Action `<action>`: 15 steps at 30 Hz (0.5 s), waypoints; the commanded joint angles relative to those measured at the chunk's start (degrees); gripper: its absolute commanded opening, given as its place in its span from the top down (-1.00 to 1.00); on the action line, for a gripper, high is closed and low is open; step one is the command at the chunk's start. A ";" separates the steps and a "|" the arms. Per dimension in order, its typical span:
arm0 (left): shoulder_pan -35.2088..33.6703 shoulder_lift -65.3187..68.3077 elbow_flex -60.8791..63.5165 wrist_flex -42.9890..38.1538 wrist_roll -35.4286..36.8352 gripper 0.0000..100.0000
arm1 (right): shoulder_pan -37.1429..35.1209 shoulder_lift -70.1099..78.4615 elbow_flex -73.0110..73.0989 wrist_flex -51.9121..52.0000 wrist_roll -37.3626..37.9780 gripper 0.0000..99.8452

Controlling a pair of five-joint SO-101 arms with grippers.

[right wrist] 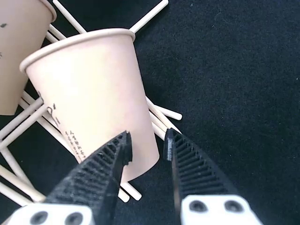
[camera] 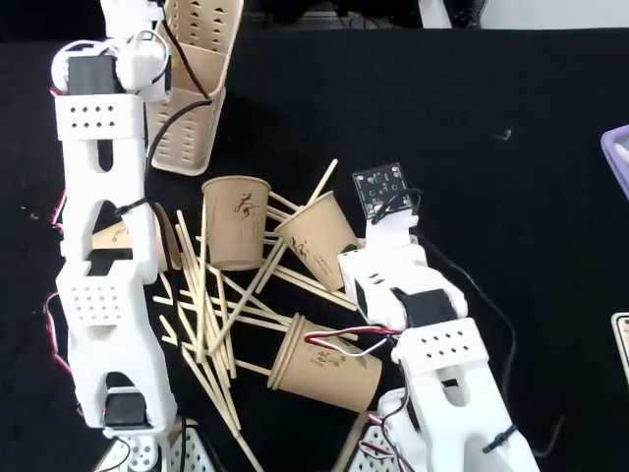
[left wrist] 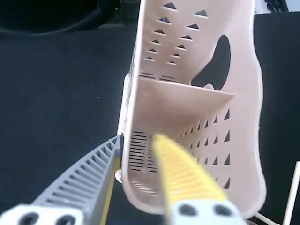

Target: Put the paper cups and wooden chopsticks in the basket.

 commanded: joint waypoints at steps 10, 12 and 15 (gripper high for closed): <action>-5.67 -0.97 -13.67 8.18 15.12 0.47 | -0.70 -1.01 -0.22 -1.14 0.62 0.75; -5.58 -0.79 -17.36 11.25 17.67 0.41 | -0.70 -1.01 -0.22 -1.14 0.62 0.75; -5.58 -0.97 -21.23 14.59 18.64 0.40 | -0.70 -1.01 -0.22 -1.14 0.62 0.75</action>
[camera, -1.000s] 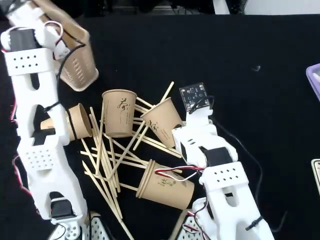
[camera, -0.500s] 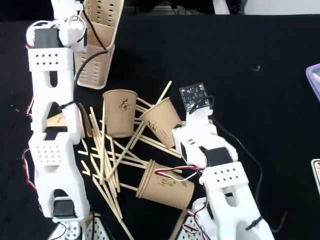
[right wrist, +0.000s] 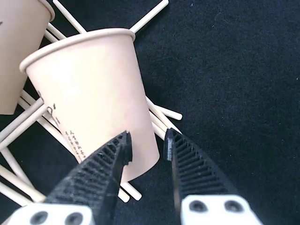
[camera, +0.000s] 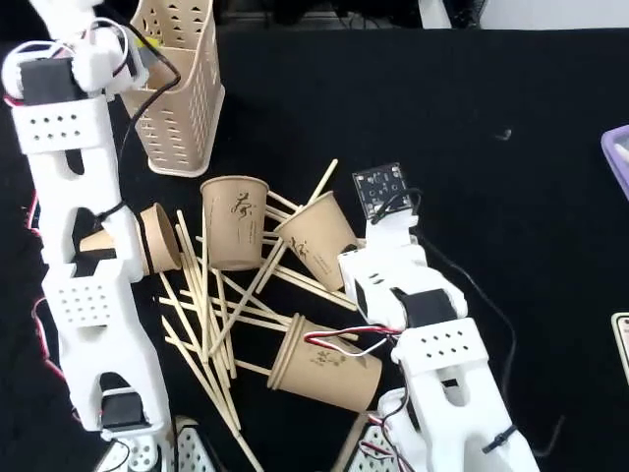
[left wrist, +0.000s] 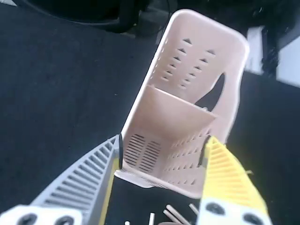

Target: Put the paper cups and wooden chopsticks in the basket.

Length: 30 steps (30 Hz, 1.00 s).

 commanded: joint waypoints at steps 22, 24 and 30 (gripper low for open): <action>-0.13 -0.79 11.65 8.53 14.59 0.48 | -0.62 -1.01 -0.22 -1.05 0.62 0.75; -0.13 -0.88 11.30 8.53 14.51 0.65 | -0.62 -1.01 -0.22 -1.05 0.62 0.75; 0.31 -0.35 9.45 4.40 7.03 0.94 | -0.53 -1.01 -0.22 -1.05 0.62 0.75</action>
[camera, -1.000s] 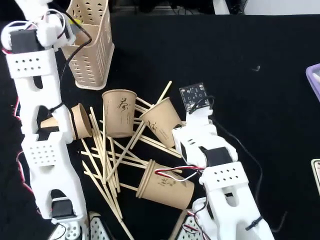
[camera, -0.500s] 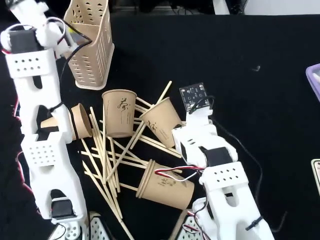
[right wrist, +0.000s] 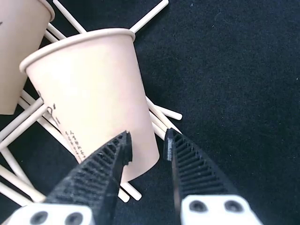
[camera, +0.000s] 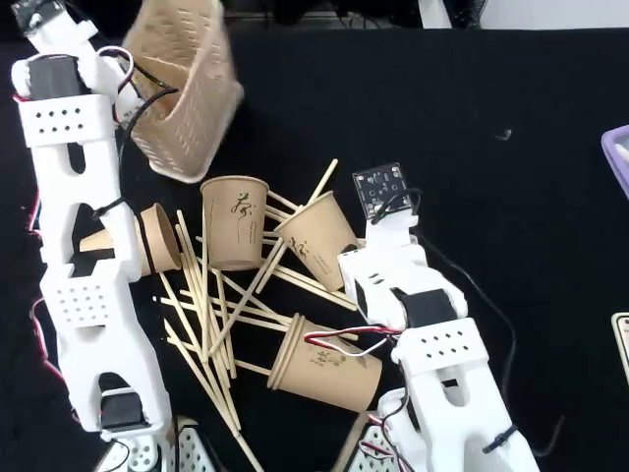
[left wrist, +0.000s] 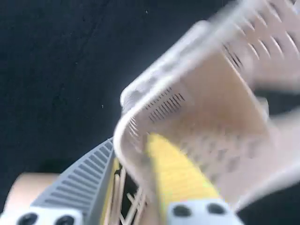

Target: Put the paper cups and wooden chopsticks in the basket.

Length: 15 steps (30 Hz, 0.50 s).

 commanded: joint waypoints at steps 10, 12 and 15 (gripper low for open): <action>4.44 -0.44 0.31 -19.08 -17.76 0.93 | -0.35 -1.01 -0.75 -0.62 0.62 0.75; 5.67 -0.44 1.27 -18.99 -18.90 0.91 | -0.35 -1.01 -1.89 -0.09 0.62 0.75; 6.20 -0.53 1.01 -19.34 -16.79 0.80 | -0.35 -1.01 -4.88 4.22 0.62 0.75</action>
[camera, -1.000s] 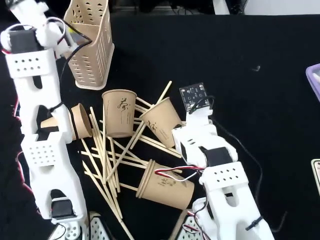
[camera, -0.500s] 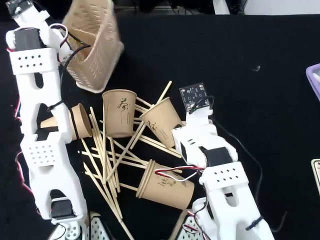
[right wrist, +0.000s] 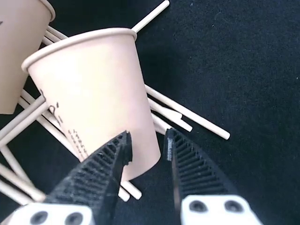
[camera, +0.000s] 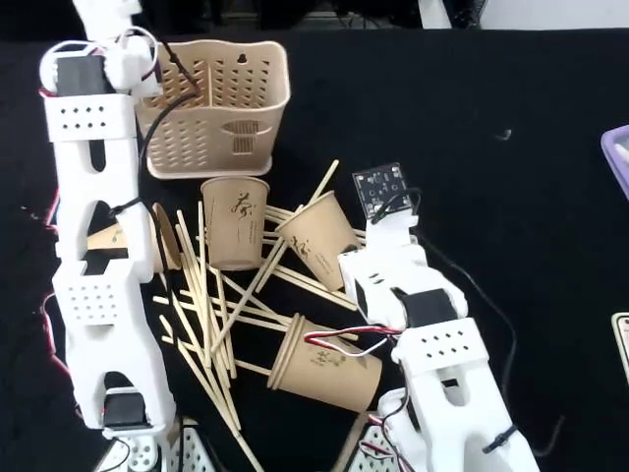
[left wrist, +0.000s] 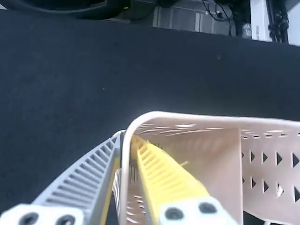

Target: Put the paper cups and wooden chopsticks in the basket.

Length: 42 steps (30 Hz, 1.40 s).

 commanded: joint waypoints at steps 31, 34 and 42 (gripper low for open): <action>1.27 2.99 0.40 9.93 -0.70 0.62 | 6.86 6.73 -49.45 20.22 -2.81 0.74; 1.19 2.81 0.40 9.93 -0.70 0.62 | 4.22 15.60 -60.53 22.51 -7.91 0.74; 1.98 2.90 0.40 13.63 -1.05 0.93 | -4.40 37.23 -73.98 18.29 -16.09 0.74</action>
